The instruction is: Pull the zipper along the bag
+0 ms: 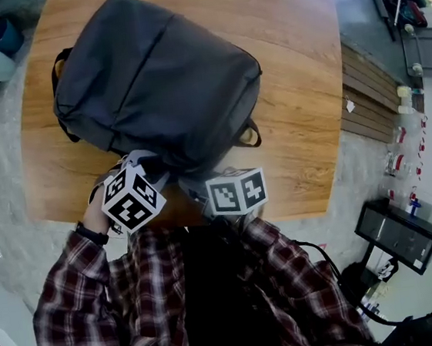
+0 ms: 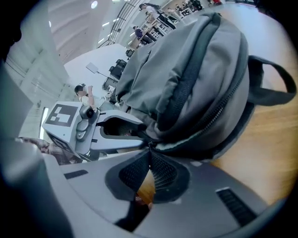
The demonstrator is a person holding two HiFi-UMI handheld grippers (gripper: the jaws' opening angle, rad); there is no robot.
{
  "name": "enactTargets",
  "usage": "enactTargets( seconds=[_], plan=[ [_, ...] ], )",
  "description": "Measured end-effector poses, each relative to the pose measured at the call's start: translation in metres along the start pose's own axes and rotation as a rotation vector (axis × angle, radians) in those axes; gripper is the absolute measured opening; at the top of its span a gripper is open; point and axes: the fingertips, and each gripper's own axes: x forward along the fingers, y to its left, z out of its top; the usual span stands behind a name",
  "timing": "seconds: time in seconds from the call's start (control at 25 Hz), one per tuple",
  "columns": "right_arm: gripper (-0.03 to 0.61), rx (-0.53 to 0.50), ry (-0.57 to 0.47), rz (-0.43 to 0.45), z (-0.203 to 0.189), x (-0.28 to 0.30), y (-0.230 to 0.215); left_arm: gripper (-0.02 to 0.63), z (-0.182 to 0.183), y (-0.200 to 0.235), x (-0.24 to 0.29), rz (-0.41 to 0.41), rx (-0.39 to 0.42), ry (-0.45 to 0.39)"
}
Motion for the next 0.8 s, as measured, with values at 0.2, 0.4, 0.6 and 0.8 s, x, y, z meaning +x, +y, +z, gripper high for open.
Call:
enactTargets(
  seconds=[0.2, 0.4, 0.6, 0.8],
  plan=[
    [0.012, 0.063, 0.081, 0.069, 0.004, -0.009, -0.001, 0.148, -0.001, 0.0, 0.001, -0.007, 0.016, 0.001],
    [0.012, 0.209, 0.086, 0.131, 0.001, -0.005, 0.004, 0.149, -0.002, 0.002, 0.002, -0.008, 0.039, -0.038],
    [0.014, 0.071, 0.099, 0.071, 0.001, -0.015, -0.001, 0.149, -0.002, 0.001, 0.0, -0.059, 0.012, -0.052],
    [0.014, 0.019, 0.152, 0.092, 0.009, -0.034, -0.009, 0.139, 0.001, 0.0, -0.001, -0.089, 0.033, -0.038]
  ],
)
